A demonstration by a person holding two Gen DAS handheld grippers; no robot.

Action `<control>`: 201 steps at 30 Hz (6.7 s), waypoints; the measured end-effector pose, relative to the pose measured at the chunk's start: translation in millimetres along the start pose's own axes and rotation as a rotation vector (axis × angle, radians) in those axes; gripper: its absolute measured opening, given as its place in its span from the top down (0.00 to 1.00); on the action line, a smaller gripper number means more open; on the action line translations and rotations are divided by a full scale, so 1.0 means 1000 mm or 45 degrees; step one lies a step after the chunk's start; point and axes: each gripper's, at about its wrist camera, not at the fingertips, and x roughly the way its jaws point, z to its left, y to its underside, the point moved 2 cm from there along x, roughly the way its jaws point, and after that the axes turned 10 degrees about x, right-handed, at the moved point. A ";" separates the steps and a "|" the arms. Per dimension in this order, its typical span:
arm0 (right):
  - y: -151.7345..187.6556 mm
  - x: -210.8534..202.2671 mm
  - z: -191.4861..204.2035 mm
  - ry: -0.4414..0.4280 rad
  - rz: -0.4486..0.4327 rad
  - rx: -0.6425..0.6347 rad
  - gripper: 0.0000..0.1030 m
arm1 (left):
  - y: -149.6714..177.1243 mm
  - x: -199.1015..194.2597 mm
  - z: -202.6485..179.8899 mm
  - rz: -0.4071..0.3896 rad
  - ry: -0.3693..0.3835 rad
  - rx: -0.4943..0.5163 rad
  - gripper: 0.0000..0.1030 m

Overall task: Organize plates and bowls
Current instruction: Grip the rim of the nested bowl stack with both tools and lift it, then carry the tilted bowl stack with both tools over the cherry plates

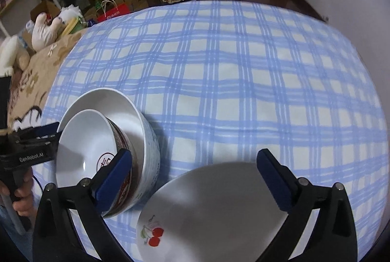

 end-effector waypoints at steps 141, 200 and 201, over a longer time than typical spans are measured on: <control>0.010 0.009 0.034 -0.067 0.159 0.163 0.91 | -0.002 -0.031 -0.016 0.084 0.264 -0.136 0.86; 0.064 -0.121 -0.076 0.032 -0.111 0.355 0.88 | 0.030 -0.083 -0.159 0.102 0.283 0.003 0.87; 0.065 -0.120 -0.080 0.033 -0.107 0.359 0.88 | 0.031 -0.080 -0.162 0.113 0.280 0.013 0.88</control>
